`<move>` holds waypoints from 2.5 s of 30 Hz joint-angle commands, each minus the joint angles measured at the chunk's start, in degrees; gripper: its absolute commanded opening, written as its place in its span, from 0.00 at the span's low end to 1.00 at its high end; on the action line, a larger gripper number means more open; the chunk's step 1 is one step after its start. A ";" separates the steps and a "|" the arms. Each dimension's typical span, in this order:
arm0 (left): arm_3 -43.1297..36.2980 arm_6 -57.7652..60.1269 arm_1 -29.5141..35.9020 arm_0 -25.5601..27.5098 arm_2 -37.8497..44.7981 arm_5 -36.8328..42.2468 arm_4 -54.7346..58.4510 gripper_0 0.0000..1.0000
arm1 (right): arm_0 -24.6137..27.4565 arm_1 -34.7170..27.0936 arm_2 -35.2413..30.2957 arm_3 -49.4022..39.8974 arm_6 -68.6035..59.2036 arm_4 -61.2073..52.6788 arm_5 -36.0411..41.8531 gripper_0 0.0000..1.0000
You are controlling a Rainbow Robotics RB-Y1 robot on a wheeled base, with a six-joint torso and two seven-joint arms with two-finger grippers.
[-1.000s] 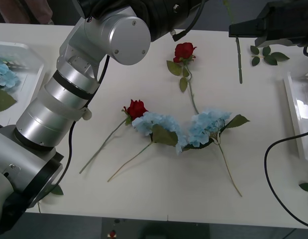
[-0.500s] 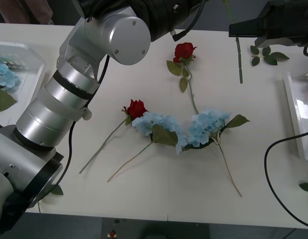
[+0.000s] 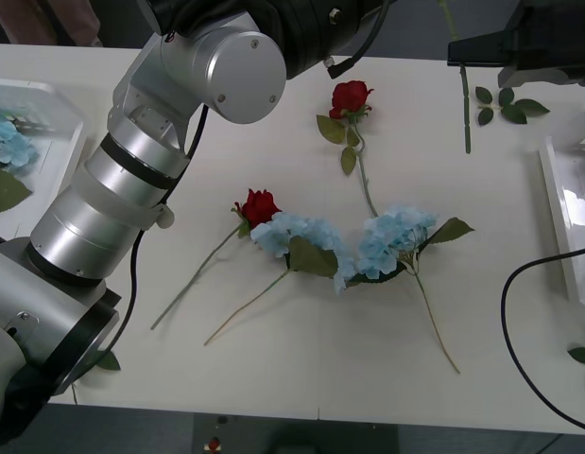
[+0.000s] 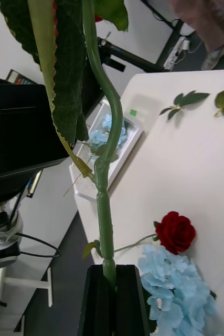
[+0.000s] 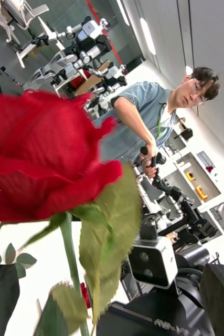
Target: Put the red flowers into the right box and the blue flowers into the left box
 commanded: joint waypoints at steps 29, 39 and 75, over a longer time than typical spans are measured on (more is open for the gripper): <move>-30.30 -8.09 17.94 22.93 16.85 41.52 7.92 1.00 | 6.49 -24.93 -3.88 -1.02 -7.81 40.81 -0.61 0.00; -35.57 -21.71 24.97 38.23 16.85 40.99 11.78 1.00 | 15.11 -25.02 -5.46 -1.02 -8.77 48.81 -5.53 0.00; -11.49 -30.33 28.40 31.11 -7.67 25.44 -11.77 1.00 | 30.40 -17.54 -2.65 -1.46 -8.51 50.92 -30.58 1.00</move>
